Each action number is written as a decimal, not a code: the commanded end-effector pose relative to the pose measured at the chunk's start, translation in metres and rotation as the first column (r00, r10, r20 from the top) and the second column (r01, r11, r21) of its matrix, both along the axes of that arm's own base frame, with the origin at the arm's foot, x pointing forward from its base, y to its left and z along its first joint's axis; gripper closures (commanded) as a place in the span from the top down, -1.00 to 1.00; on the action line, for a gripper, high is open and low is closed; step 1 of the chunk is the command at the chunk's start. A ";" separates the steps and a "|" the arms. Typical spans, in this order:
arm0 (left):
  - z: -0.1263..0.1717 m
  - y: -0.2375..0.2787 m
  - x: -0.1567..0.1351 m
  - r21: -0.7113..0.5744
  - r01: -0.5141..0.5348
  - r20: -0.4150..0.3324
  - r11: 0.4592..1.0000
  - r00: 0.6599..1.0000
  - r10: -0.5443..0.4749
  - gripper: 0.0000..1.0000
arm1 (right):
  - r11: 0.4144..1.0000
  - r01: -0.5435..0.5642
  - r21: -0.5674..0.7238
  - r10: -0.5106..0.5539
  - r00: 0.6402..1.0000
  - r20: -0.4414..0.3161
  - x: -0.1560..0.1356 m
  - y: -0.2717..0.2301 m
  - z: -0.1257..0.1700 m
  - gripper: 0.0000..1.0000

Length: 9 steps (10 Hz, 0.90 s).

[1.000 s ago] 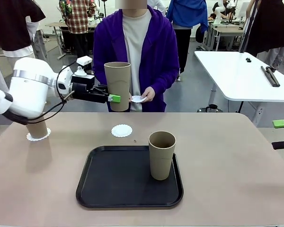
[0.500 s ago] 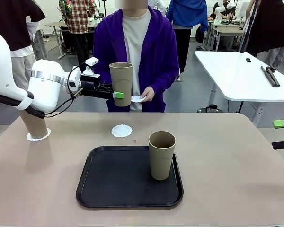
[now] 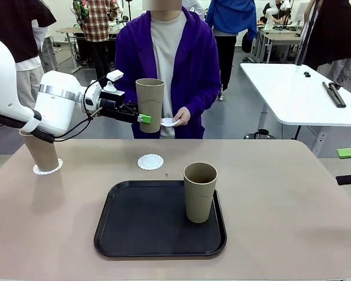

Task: Place coasters on the table and set cups on them.
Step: Take one Reusable plastic cup from the Flat Tray and place it on a coaster set by the human.

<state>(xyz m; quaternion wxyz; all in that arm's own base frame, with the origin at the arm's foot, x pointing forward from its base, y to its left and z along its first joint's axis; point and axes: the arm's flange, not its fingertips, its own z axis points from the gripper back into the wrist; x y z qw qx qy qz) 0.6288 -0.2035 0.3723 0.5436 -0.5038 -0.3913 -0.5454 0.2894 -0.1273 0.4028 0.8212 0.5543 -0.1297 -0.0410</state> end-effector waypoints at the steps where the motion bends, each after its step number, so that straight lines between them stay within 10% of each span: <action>1: 0.001 -0.001 0.000 0.001 0.007 0.002 1.000 1.000 -0.007 0.65 | 1.000 -0.003 0.009 0.003 1.000 0.010 0.001 0.001 0.001 1.00; 9: -0.026 -0.014 0.032 0.044 0.171 0.015 0.984 0.985 -0.172 0.65 | 1.000 -0.003 0.009 0.003 1.000 0.010 0.001 0.001 0.001 1.00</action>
